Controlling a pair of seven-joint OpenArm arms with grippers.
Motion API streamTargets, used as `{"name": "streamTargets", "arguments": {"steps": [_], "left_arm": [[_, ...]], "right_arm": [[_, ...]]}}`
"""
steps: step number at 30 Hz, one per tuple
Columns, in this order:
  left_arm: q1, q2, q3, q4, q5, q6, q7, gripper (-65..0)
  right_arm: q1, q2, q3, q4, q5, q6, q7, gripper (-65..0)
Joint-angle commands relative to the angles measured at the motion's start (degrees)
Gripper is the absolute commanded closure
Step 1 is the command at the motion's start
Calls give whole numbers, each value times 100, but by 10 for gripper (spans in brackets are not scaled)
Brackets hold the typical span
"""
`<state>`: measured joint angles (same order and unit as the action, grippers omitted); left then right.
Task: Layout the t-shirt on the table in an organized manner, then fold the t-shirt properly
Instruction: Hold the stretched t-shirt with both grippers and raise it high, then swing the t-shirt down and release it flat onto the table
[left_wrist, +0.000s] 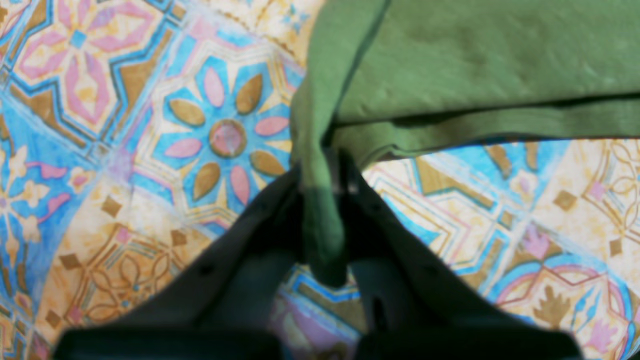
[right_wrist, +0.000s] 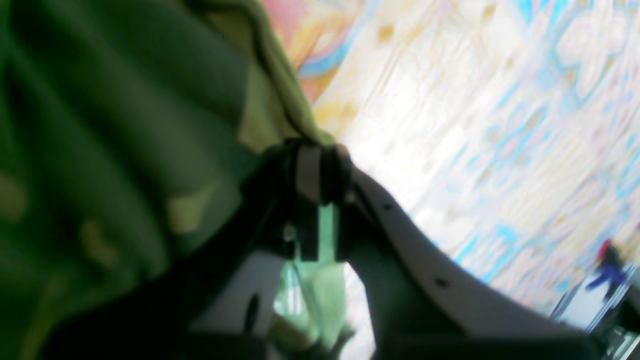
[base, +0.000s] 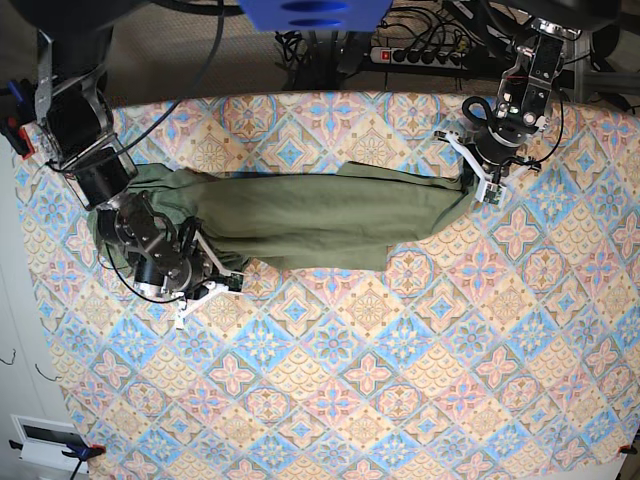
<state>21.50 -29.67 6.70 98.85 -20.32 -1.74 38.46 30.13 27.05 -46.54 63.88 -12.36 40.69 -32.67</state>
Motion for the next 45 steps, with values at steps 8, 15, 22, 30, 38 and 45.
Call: {"name": "streamTargets", "arguments": {"steps": [8, 15, 22, 30, 38, 45], "left_arm": [[-176, -70, -657, 643, 23, 29, -96, 0], [-563, -105, -1087, 775, 23, 29, -61, 0], [-783, -527, -1369, 968, 14, 29, -96, 0], [-1064, -1204, -2098, 1355, -21, 29, -96, 0], [-1152, -1916, -2758, 1618, -48, 29, -105, 0], [-1881, -2602, -2942, 1618, -856, 37, -105, 0]], "right_arm": [[-916, 166, 2276, 2039, -96, -69, -712, -10], [-1321, 166, 3657, 3349, -96, -69, -1098, -10], [-1461, 166, 5186, 4131, -61, -69, -1177, -10], [-1453, 166, 6540, 4527, -43, -69, -1344, -10], [-1057, 174, 7542, 4650, 405, -69, -1476, -10], [-90, 253, 7182, 4694, 414, -69, -1793, -10]]}}
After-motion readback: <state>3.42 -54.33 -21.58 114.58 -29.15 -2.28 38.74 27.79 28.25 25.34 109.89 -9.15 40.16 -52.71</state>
